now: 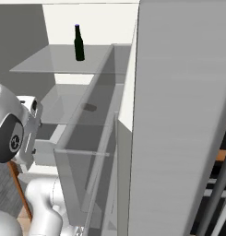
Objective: Place the beer and liquor on the top shelf of the fridge to keep them out of children's reach, and place the sweet potato on lower shelves for easy access.
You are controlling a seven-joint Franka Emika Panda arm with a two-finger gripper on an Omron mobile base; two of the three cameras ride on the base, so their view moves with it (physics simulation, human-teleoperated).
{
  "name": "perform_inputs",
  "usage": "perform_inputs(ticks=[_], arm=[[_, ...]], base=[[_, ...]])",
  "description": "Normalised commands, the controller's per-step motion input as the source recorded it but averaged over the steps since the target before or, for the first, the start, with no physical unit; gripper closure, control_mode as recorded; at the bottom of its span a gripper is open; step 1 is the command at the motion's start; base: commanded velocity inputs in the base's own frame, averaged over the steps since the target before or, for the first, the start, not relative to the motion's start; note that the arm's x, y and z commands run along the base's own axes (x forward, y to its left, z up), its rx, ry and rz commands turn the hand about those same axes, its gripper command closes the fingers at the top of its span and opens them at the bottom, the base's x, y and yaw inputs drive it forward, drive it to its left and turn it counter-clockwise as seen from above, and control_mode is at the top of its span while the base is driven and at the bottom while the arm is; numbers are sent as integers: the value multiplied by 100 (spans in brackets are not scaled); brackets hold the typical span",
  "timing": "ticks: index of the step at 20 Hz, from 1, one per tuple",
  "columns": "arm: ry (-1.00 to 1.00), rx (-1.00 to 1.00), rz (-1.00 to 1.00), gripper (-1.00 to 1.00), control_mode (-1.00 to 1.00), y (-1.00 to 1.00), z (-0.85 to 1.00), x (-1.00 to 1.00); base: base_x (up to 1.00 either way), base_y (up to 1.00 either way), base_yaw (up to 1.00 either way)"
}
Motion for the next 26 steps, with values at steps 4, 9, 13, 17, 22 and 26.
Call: perform_inputs(ticks=[4, 9, 13, 17, 22, 26], arm=[[6, 0, 0, -100, -100, 0, 16, 6], [1, 0, 0, -100, -100, 0, 0, 0], [0, 0, 0, -100, 100, 0, 0, 0], [0, 0, 0, -100, 100, 0, 0, 0], [0, 0, 0, -100, 100, 0, 0, 0], [0, 0, 0, -100, 100, 0, 0, 0]], base=[[0, 0, 0], [0, 0, 0], [-50, 3, 0], [-97, 15, 0], [-100, 36, 0], [-100, 55, 0]])
